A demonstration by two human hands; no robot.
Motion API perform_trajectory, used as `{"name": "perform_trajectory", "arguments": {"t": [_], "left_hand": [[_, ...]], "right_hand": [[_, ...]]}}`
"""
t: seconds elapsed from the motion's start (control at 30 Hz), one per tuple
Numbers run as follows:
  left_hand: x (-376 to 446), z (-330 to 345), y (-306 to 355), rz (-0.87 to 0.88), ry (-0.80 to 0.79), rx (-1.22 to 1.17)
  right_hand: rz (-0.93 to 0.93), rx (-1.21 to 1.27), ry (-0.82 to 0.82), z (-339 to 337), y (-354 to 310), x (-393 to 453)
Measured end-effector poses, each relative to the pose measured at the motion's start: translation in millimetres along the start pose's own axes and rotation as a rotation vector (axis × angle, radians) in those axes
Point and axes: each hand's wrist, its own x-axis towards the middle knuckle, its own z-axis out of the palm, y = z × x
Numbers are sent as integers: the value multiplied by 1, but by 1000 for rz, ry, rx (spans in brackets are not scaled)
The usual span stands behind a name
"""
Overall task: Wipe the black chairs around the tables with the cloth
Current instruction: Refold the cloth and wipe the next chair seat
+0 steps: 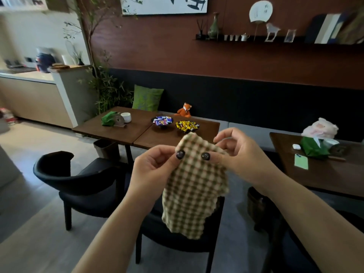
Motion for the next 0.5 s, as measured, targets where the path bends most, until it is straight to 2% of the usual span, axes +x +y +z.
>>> {"name": "perform_trajectory", "arguments": {"t": [0.1, 0.2, 0.33, 0.4, 0.5], "left_hand": [[-2, 0, 4, 11, 8, -29], [-4, -2, 15, 53, -207, 122], [4, -3, 37, 177, -485, 478], [10, -1, 47, 238, -511, 611], [19, 2, 55, 279, -468, 788]], "right_hand": [[-30, 25, -21, -1, 5, -5], [-68, 86, -6, -6, 3, -6], [-130, 92, -35, -14, -8, -5], [-202, 50, -47, -17, -13, -5], [-252, -53, -37, -22, -18, -5]]}}
